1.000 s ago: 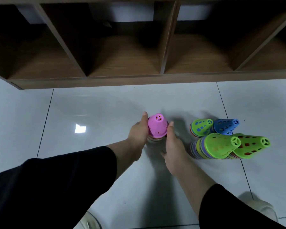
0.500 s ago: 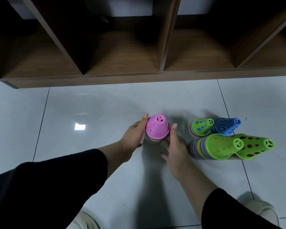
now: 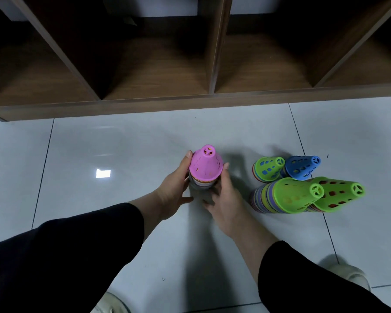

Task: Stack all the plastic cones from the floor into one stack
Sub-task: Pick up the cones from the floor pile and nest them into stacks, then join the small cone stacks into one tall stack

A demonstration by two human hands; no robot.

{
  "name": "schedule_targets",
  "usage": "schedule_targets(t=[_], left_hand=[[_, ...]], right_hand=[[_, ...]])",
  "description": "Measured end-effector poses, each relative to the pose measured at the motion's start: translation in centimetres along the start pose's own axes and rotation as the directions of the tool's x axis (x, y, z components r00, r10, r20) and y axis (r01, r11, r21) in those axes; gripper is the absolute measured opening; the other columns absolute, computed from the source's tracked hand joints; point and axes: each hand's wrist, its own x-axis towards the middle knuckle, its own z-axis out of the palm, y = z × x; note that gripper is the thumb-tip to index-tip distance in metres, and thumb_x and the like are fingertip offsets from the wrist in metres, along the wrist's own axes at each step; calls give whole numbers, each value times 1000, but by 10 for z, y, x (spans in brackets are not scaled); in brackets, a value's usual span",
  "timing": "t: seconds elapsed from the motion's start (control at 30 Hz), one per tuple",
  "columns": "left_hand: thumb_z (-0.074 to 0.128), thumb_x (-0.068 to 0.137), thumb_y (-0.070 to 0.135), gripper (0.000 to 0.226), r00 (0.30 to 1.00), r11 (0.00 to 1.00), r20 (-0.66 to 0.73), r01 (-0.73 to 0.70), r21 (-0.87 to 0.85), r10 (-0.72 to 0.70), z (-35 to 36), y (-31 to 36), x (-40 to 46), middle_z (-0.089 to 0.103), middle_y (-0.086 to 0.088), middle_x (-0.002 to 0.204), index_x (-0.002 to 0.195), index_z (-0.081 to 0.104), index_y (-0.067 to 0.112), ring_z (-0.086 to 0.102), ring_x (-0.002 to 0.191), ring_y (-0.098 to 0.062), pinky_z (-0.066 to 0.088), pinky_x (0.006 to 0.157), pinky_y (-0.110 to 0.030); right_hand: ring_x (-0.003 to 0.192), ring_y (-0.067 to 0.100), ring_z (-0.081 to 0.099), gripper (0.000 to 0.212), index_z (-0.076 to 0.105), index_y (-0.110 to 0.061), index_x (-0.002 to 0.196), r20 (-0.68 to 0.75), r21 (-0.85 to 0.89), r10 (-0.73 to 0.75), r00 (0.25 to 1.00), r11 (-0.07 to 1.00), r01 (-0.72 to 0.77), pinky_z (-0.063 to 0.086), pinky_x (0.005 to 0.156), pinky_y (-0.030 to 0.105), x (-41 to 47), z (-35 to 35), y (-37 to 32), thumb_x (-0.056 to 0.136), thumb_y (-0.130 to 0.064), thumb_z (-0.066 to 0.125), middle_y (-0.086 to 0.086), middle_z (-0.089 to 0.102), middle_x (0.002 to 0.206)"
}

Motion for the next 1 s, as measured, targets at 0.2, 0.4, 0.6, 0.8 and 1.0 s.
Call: schedule_targets(t=[0.2,0.4,0.6,0.8,1.0], left_hand=[[53,66,88,68,998,998,-8,-60,-23,60,-1,-8,-3,61,17,133,115,67,42,48,131,-7,37,111,-53],[52,66,89,68,997,996,-11,-79,29,80,-3,-14,-5,64,19,128,115,67,44,51,128,-6,37,112,-47],[41,73,88,62,987,979,-51,-143,143,152,-2,-11,-11,62,30,118,116,60,47,51,124,0,41,102,-35],[23,98,67,66,934,889,-85,-299,346,347,1,11,-31,61,10,133,134,60,27,51,128,-7,36,112,-40],[37,104,45,33,525,517,-189,-594,617,830,30,100,-75,68,11,96,103,64,25,60,94,-4,50,89,-28]], right_hand=[[131,17,53,58,53,-34,140,-27,-14,9,1000,1000,-9,29,117,51,-12,6,-6,95,-66,38,-8,57,142],[128,13,54,59,55,-36,138,-97,-33,32,995,999,-35,32,114,48,-8,8,-4,95,-70,34,-11,58,141],[123,20,56,56,60,-35,126,-241,-228,-7,970,972,-50,41,107,49,-14,9,-7,94,-73,33,-4,59,137],[97,28,64,44,64,-14,87,-299,-594,-552,778,746,301,38,74,26,-65,31,-46,105,-43,36,13,72,102],[84,10,71,23,69,-29,88,159,-630,-731,663,442,639,57,83,40,-118,25,-150,94,-43,52,-8,74,88]])
